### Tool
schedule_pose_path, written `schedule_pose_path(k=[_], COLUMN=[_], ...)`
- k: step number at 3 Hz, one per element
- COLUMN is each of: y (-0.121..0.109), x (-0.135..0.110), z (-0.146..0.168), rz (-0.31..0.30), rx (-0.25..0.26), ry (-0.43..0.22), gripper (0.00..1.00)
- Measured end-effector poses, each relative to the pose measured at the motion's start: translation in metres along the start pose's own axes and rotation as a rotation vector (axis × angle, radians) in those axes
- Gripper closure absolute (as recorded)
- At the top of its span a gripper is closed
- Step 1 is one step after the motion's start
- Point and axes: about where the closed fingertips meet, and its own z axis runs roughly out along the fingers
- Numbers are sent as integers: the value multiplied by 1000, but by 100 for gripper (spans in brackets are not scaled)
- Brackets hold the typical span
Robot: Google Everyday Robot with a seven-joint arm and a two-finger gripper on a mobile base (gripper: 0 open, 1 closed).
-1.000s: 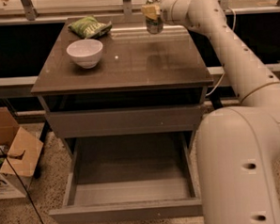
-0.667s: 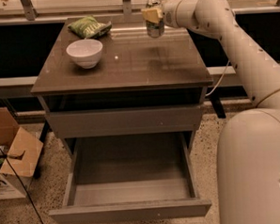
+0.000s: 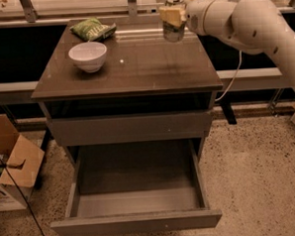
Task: Place 7up can into middle drawer
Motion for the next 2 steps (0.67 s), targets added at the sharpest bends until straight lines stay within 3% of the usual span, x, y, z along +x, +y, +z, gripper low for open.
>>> schedule_pose_path(k=[2], y=[82], x=[59], z=[-62], rz=[89], rx=[-135], ry=[60], gripper=[100])
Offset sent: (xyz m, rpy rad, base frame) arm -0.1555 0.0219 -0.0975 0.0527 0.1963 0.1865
